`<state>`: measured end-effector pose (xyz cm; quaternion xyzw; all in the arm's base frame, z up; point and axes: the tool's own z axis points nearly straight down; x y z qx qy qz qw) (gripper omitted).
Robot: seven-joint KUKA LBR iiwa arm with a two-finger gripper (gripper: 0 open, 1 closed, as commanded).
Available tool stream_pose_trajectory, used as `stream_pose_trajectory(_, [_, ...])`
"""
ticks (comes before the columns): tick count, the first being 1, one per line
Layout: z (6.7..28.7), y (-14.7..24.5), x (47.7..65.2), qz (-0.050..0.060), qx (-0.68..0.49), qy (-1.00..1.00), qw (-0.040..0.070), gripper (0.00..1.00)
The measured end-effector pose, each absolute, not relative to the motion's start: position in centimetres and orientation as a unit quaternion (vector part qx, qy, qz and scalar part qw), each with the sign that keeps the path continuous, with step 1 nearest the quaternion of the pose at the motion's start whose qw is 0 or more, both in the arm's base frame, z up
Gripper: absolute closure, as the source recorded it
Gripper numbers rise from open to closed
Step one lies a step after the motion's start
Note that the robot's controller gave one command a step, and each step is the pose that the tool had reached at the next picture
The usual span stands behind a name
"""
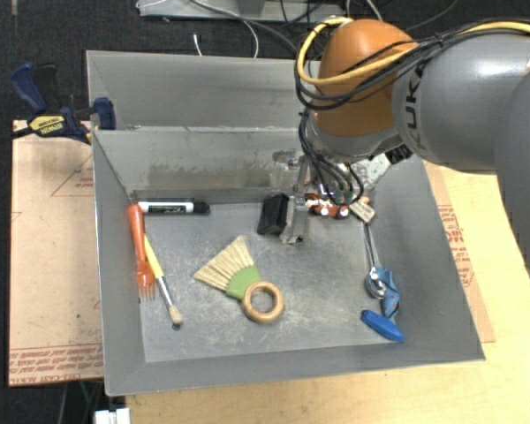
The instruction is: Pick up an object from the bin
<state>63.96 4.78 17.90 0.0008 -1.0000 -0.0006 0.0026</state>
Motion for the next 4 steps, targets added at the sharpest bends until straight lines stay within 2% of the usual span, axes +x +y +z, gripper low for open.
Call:
stream_pose_trajectory(1, [18.3,4.7,64.1,-0.001,0.0,-1.0,-0.001,0.0])
stream_pose_trajectory(2, [8.1,-2.7,63.0,-0.001,-0.04,-0.999,-0.003,0.0])
stream_pose_trajectory(3, [10.3,-4.7,61.6,-0.003,-0.076,-0.997,-0.004,0.0])
stream_pose_trajectory(4, [10.2,2.7,65.4,-0.002,-0.053,-0.999,-0.005,0.0])
